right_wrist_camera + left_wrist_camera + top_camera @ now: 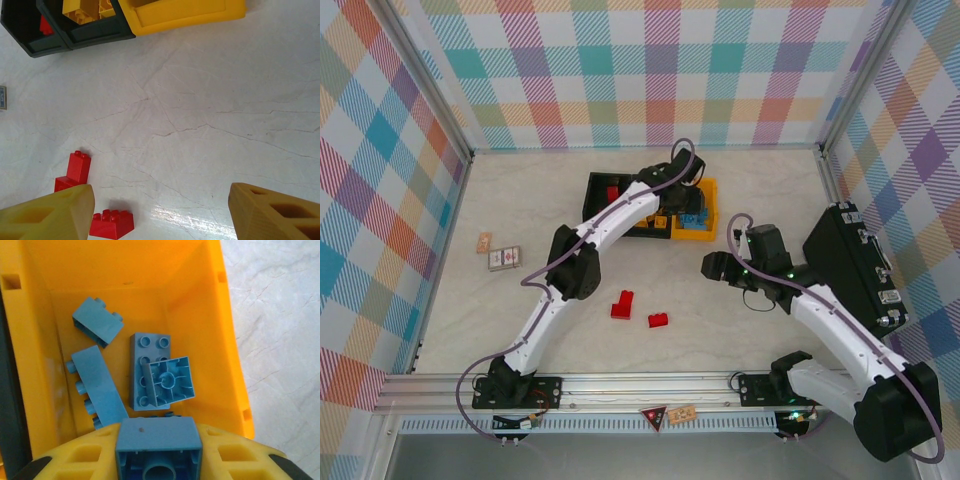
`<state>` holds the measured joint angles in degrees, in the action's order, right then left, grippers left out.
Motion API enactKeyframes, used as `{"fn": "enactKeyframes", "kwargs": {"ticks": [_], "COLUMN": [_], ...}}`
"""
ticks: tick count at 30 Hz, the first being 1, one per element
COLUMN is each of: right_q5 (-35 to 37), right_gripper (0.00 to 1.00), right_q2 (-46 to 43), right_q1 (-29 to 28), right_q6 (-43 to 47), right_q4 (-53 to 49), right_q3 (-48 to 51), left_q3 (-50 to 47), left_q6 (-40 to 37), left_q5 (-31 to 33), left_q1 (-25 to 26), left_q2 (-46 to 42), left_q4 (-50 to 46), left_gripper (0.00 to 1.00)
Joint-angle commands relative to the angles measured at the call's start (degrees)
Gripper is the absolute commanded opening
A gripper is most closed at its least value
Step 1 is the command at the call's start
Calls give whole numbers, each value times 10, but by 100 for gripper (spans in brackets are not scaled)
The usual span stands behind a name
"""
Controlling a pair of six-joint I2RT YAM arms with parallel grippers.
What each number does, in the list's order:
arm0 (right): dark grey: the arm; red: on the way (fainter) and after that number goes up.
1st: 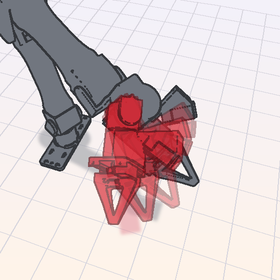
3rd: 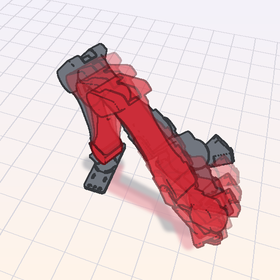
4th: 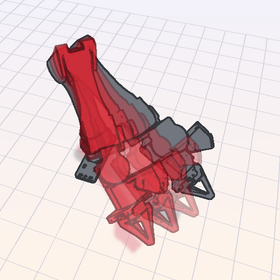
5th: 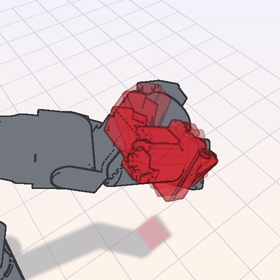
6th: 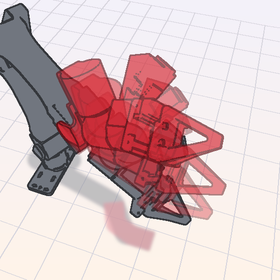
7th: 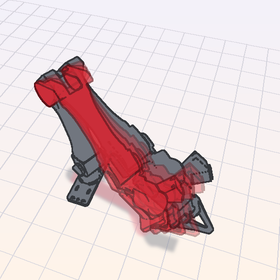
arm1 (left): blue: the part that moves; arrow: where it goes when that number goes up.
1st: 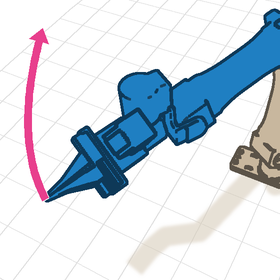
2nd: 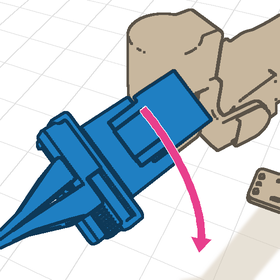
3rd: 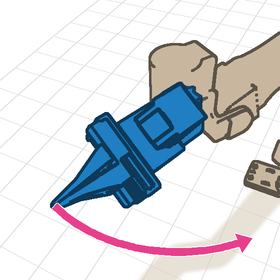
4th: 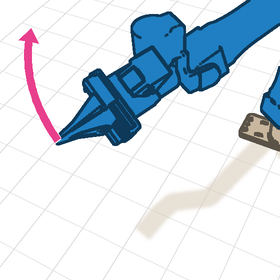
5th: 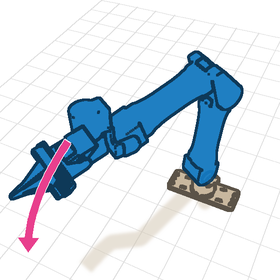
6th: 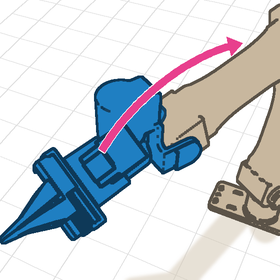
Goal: Sort the legos into containers by color
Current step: Place the lego in the container.
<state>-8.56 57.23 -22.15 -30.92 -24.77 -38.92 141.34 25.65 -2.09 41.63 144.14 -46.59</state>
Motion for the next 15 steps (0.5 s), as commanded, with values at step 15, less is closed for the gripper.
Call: {"fn": "enactKeyframes", "kwargs": {"ticks": [15], "right_q5": [4], "right_gripper": [72], "right_q2": [-27], "right_q1": [7], "right_q6": [-6], "right_q4": [-21], "right_q3": [12], "left_q3": [31], "left_q6": [-5], "left_q5": [2], "left_q1": [2], "left_q2": [21], "left_q4": [18], "left_gripper": [58]}}
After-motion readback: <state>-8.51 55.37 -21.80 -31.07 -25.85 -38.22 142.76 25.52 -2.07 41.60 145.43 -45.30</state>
